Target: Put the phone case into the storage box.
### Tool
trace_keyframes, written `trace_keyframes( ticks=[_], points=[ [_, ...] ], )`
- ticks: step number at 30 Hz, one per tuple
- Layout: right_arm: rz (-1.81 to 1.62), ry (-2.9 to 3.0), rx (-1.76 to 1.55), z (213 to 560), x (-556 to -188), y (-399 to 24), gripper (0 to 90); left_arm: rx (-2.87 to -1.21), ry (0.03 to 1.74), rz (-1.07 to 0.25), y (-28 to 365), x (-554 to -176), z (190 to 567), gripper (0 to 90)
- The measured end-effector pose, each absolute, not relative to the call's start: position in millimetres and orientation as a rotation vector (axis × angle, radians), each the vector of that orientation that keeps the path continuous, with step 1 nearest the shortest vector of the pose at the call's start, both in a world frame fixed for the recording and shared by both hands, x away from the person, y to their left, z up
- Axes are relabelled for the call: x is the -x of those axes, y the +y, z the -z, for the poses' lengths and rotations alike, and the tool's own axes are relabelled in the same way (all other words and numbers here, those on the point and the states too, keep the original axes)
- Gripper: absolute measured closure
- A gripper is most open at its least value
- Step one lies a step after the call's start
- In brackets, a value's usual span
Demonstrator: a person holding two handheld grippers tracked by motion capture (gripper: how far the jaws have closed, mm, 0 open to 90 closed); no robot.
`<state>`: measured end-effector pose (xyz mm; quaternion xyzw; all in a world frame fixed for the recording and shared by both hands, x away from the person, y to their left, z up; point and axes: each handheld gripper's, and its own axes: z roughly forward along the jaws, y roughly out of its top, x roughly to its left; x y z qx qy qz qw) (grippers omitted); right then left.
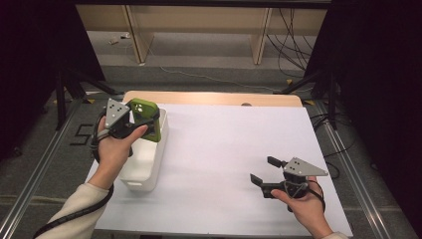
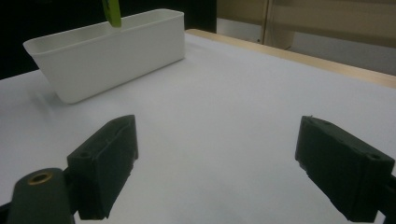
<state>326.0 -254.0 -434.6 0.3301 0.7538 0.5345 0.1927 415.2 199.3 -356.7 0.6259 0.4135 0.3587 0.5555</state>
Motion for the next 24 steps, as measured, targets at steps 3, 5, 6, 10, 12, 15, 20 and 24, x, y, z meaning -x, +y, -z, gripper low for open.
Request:
trace_keyframes(
  ticks=[3, 5, 6, 10, 12, 15, 20, 24],
  points=[
    [-1.497, 2.118, -0.929, 435, -326, -254, 14.3, -1.479, 0.983, -0.849, 200, -417, 357, 16.3],
    [-1.495, 2.118, -0.931, 435, -326, -254, 14.3, -1.484, 0.985, -0.850, 201, -419, 357, 16.3],
    [-1.495, 2.118, -0.933, 435, -326, -254, 14.3, -1.485, 0.987, -0.851, 201, -419, 357, 16.3],
    [-1.497, 2.119, -0.932, 435, -326, -254, 14.3, -1.491, 0.995, -0.854, 202, -422, 358, 16.3],
    [-1.498, 2.118, -0.933, 435, -326, -254, 14.3, -1.492, 0.999, -0.855, 203, -423, 358, 16.3],
    [-1.497, 2.119, -0.933, 435, -326, -254, 14.3, -1.495, 1.006, -0.857, 204, -425, 358, 16.3],
    [-1.497, 2.118, -0.932, 435, -326, -254, 14.3, -1.501, 1.007, -0.857, 203, -428, 356, 16.3],
    [-1.497, 2.120, -0.931, 436, -326, -254, 14.3, -1.510, 1.010, -0.857, 203, -431, 356, 16.3]
  ],
)
